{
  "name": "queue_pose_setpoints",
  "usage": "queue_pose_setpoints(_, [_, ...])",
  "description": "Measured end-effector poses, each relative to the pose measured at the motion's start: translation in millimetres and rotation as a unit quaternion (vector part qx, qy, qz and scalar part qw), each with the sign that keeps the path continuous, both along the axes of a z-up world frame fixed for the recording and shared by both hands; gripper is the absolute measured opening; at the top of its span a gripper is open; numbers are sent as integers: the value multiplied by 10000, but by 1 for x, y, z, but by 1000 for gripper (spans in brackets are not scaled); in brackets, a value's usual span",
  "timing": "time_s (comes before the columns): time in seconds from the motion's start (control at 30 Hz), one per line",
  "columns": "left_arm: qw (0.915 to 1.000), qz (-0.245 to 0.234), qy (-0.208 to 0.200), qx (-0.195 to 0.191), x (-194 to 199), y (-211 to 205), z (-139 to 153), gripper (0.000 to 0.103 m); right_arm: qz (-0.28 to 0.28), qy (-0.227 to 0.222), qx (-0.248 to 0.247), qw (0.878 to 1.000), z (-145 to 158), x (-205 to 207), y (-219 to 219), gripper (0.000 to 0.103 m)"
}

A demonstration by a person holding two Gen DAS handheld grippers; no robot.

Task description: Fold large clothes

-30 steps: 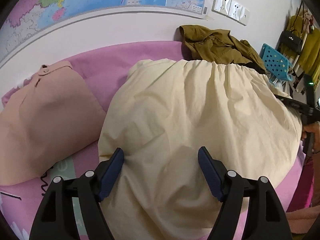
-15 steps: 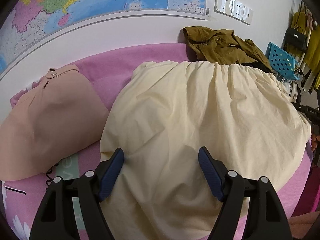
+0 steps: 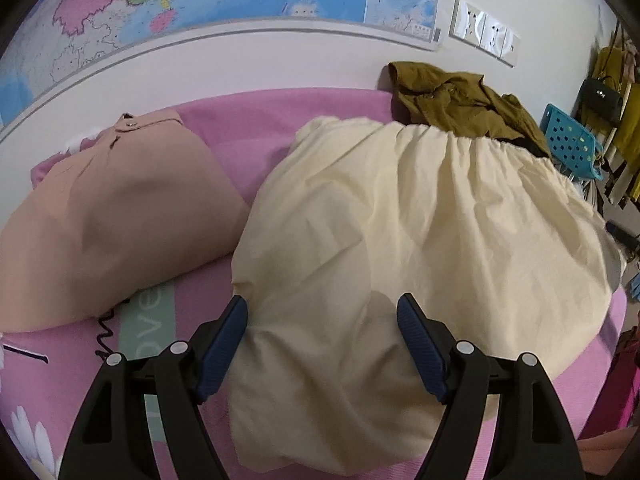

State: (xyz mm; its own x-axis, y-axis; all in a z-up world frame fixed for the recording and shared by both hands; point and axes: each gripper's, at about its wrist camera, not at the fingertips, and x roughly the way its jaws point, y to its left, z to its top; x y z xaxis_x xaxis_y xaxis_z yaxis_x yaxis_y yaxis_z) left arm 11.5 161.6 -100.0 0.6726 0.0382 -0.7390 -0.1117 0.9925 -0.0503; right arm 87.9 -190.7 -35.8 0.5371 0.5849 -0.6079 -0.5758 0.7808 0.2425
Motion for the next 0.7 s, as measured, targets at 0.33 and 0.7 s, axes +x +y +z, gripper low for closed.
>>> queue_pose_setpoints(0.33, [9993,224,-119,276,-13,-7,11,79,-316,65,216,9992,5,-7,4,48])
queue_pose_setpoints(0.7, [9995,-160,-280,-43,-23,-21,7,83,1259,220,42,9918,-8,-44,108,51])
